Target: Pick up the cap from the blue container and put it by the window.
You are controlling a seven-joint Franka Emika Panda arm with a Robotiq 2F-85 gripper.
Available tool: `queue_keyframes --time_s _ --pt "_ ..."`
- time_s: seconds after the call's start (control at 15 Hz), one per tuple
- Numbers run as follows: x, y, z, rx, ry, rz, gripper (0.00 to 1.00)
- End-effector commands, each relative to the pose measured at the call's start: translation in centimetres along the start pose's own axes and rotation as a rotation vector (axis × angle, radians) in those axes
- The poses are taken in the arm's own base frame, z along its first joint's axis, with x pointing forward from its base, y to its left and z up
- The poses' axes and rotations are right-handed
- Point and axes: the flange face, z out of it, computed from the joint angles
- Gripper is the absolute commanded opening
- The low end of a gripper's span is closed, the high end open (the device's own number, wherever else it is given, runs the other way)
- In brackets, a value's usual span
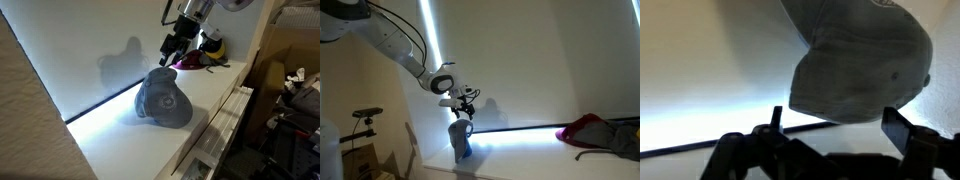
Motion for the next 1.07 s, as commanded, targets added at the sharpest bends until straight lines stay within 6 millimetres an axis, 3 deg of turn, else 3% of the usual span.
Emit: queue_keyframes --time_s 0.0,0.4,0.8,1.0 --pt "0.0 0.0 0.0 -0.01 0.005 0.004 1.0" --pt "-0.5 0.6 0.6 -0.01 -0.025 0.033 1.0" --pt "-0.2 -0.2 0.2 -0.008 -0.003 0.013 1.0" --pt "0.0 -0.8 0.4 0.091 -0.009 0.047 1.0"
